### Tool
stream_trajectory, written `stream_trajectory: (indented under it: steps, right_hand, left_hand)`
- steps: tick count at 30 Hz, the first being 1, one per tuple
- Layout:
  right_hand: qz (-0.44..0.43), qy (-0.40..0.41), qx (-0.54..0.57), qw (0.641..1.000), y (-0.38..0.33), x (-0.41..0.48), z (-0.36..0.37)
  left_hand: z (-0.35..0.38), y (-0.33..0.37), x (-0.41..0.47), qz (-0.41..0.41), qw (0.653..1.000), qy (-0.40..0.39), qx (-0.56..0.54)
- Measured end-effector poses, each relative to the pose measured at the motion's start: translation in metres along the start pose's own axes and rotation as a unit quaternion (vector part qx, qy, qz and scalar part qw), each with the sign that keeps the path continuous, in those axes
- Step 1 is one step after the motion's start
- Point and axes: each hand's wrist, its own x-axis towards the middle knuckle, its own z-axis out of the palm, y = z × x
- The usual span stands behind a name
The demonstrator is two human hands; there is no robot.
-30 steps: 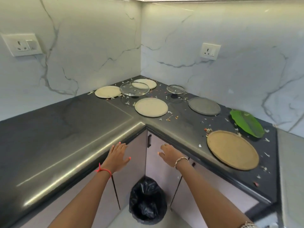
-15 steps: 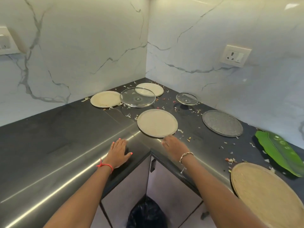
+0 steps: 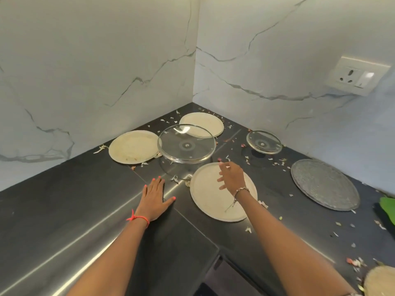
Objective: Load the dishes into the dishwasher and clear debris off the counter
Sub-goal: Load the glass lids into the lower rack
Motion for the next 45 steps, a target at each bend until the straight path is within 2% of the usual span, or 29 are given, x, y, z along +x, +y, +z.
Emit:
stream_trajectory:
  steps: [5, 11, 16, 21, 31, 35, 39, 42, 45]
  right_hand:
    - [0.108, -0.031, 0.145, 0.983, -0.011, 0.047, 0.027]
    - [0.206, -0.082, 0.293, 0.93, -0.016, 0.089, 0.057]
    - [0.243, -0.086, 0.363, 0.896, -0.013, 0.111, 0.086]
    - [0.241, -0.07, 0.449, 0.858, -0.013, 0.116, 0.101]
    - [0.231, 0.021, 0.429, 0.873, -0.019, 0.076, 0.074]
    - [0.2, 0.056, 0.412, 0.887, -0.007, 0.044, 0.038]
    - [0.172, 0.044, 0.402, 0.898, 0.01, 0.008, -0.009]
    - [0.161, 0.052, 0.391, 0.905, 0.021, -0.025, -0.044]
    - [0.153, 0.069, 0.405, 0.899, 0.032, -0.06, -0.078]
  left_hand:
    - [0.005, -0.017, 0.029, -0.002, 0.998, 0.027, 0.056]
    - [0.008, -0.02, 0.033, -0.007, 0.996, 0.03, 0.082]
    - [0.008, -0.019, 0.033, -0.009, 0.996, 0.028, 0.078]
    - [0.007, -0.02, 0.034, -0.01, 0.997, 0.028, 0.077]
    - [0.007, -0.018, 0.032, -0.005, 0.996, 0.027, 0.08]
    - [-0.005, -0.013, 0.033, -0.022, 0.998, -0.042, 0.031]
    - [-0.009, 0.004, 0.022, -0.053, 0.995, -0.081, 0.005]
    - [-0.005, 0.022, 0.002, -0.056, 0.996, -0.055, -0.048]
    - [0.004, 0.044, -0.035, -0.012, 0.999, 0.001, -0.044]
